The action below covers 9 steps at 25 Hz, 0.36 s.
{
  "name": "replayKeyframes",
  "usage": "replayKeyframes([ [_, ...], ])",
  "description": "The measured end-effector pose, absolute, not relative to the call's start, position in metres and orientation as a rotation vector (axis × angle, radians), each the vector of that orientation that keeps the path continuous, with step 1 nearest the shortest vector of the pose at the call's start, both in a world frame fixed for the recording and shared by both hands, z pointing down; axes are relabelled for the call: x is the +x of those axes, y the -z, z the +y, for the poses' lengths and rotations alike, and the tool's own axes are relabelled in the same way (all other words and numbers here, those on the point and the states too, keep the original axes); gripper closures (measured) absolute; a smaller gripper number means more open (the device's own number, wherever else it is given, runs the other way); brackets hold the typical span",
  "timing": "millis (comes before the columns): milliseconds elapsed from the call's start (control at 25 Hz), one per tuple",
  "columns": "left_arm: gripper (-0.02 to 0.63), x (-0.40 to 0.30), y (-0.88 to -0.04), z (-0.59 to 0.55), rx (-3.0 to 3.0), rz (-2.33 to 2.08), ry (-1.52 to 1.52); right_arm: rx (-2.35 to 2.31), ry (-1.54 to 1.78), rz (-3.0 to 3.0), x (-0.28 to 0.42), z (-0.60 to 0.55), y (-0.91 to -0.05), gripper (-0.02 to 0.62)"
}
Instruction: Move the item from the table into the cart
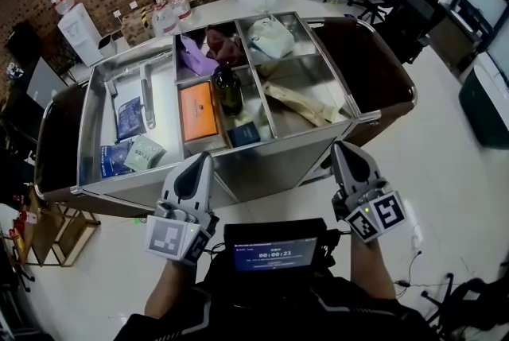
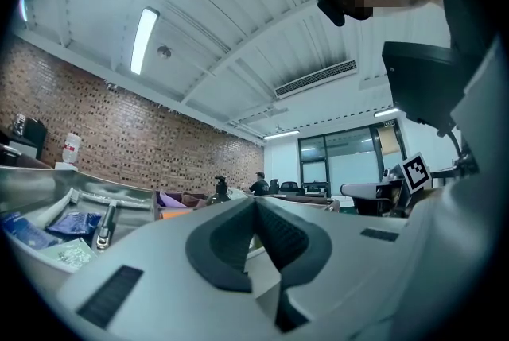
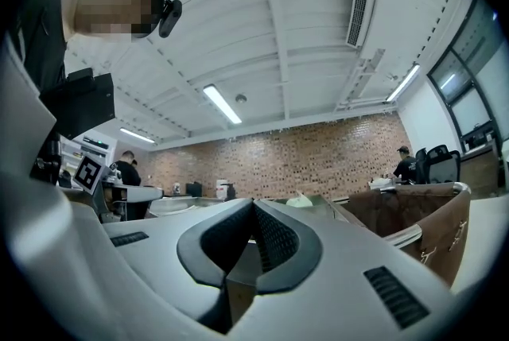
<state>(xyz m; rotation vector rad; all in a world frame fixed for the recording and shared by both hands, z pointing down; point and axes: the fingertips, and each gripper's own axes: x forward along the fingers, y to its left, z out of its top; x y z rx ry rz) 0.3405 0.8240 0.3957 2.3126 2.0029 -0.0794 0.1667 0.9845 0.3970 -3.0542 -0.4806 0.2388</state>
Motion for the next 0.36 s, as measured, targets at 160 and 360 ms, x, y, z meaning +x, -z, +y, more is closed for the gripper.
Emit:
replayKeyframes([
  [160,0.600,0.3427,-0.3951,0.8264,2.308,2.023,0.088,-3.062,-0.224,-0.476,0.1696,0.9855,-0.3967,0.594],
  [360,0.600,0.3441,-0.3924,0.8300,2.297,2.043,0.090,-3.075,-0.200,-0.493,0.1686,0.9894,-0.3937,0.594],
])
